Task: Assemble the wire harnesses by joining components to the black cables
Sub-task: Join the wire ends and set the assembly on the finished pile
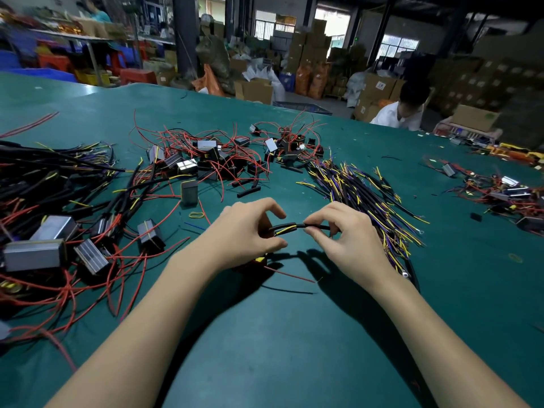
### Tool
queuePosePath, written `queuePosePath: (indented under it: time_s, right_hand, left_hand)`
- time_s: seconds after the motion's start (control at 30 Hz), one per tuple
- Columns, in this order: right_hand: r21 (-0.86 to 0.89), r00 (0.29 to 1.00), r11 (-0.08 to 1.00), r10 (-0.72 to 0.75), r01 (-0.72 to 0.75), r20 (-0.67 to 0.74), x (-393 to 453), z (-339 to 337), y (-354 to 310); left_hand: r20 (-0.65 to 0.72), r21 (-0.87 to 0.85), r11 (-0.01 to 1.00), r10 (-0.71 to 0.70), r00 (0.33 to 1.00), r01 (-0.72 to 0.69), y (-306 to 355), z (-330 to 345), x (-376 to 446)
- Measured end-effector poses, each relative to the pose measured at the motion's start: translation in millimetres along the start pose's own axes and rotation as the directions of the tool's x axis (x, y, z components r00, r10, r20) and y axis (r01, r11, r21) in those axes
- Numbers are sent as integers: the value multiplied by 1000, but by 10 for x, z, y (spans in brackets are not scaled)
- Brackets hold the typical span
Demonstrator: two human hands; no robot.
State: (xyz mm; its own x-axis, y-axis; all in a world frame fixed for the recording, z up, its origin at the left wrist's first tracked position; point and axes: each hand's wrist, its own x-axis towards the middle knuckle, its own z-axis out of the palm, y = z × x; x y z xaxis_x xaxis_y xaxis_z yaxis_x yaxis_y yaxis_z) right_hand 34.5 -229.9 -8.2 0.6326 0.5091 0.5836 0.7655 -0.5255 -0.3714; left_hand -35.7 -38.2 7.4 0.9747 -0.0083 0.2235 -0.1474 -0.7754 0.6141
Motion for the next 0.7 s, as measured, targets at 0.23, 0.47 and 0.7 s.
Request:
queuePosePath:
  time_s: [0.23,0.47,0.7]
  right_hand:
    - [91,994,996,32,-22,-105,145,18,-147]
    - [183,934,982,111,-50,-339,455,97,-374]
    - [258,956,947,241,-193,-166,586,444,-650]
  left_hand:
    - [-354,-155,981,59,933,-121,5,72,22]
    - [-491,-43,998,-63,869,48,40,-647,175]
    - [-530,382,821,-181,829,424,-307,-1393,60]
